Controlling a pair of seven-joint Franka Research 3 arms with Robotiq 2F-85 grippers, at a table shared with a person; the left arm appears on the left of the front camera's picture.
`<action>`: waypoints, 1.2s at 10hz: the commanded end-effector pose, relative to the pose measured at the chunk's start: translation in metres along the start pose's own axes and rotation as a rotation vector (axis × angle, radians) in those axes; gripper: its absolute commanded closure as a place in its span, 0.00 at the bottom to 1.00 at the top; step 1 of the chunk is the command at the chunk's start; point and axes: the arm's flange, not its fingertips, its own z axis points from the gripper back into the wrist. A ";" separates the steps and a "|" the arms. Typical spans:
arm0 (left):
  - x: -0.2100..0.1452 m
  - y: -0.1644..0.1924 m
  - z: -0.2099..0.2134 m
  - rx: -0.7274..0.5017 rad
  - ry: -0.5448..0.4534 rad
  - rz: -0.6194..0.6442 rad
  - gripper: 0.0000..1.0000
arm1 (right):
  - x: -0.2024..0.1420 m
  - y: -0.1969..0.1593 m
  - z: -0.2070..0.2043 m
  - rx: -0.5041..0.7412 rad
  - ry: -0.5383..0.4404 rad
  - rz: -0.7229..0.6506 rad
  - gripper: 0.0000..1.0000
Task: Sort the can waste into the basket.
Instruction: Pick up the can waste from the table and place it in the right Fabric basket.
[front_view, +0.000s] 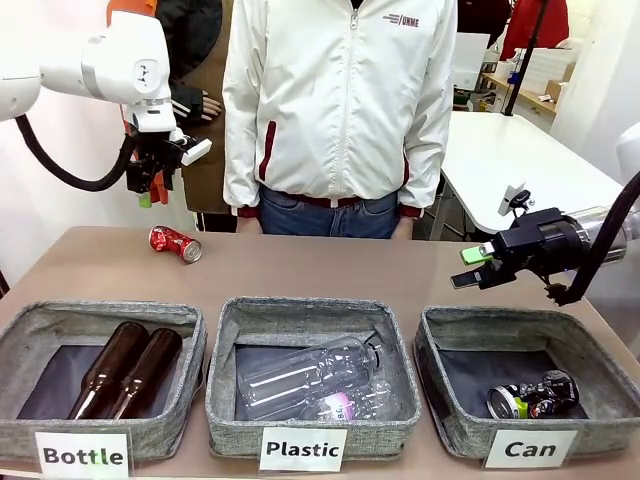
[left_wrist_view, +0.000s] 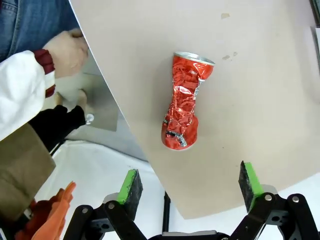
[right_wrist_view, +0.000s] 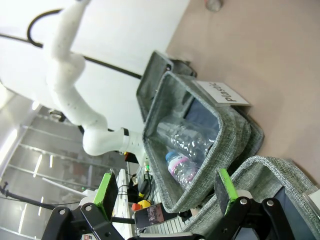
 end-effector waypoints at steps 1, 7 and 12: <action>-0.001 -0.005 -0.013 0.032 -0.020 -0.031 0.00 | 0.000 0.002 0.001 0.000 -0.001 0.022 0.00; -0.001 0.013 -0.090 -0.034 -0.081 -0.035 0.00 | 0.000 0.002 0.001 0.000 -0.001 0.022 0.00; 0.030 0.035 -0.126 -0.102 -0.021 -0.009 0.00 | 0.000 0.002 0.001 0.000 -0.001 0.022 0.00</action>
